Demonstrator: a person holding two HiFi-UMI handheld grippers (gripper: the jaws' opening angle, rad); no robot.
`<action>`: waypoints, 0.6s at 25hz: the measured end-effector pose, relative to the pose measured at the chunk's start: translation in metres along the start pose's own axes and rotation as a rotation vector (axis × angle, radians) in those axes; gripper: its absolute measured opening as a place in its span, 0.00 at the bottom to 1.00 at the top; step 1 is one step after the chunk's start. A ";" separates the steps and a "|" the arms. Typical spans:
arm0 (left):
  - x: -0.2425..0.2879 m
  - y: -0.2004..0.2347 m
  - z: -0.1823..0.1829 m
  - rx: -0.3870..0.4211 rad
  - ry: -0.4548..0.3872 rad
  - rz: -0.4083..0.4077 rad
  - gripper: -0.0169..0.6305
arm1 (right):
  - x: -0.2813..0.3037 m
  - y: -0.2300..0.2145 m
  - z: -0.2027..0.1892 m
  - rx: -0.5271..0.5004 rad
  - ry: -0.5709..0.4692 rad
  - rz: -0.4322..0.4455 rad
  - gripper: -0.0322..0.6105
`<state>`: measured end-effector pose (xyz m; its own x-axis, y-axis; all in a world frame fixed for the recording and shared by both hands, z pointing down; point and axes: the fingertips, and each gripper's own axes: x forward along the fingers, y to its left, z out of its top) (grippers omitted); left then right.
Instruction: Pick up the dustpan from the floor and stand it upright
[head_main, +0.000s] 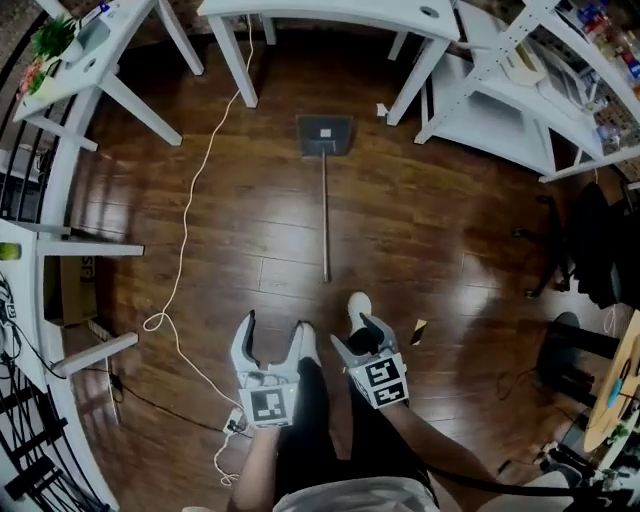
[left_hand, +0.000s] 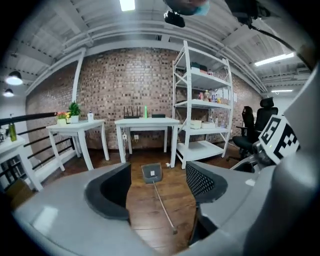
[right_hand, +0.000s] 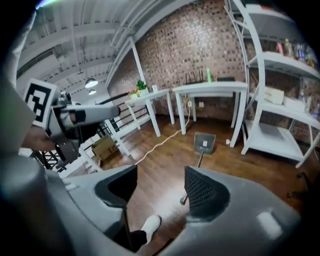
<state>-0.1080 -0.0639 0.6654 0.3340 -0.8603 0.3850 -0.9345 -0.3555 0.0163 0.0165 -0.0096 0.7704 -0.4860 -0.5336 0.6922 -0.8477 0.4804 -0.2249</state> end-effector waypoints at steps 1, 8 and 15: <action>0.012 -0.002 -0.028 -0.012 0.038 -0.012 0.59 | 0.024 -0.007 -0.029 0.028 0.063 0.020 0.49; 0.090 0.017 -0.225 -0.134 0.241 0.002 0.58 | 0.202 -0.067 -0.171 0.155 0.261 0.038 0.46; 0.132 0.021 -0.346 -0.157 0.372 -0.025 0.56 | 0.323 -0.109 -0.263 0.086 0.383 0.024 0.40</action>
<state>-0.1263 -0.0585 1.0359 0.3163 -0.6508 0.6902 -0.9438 -0.2896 0.1595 0.0075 -0.0513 1.1989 -0.4052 -0.2164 0.8882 -0.8598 0.4205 -0.2897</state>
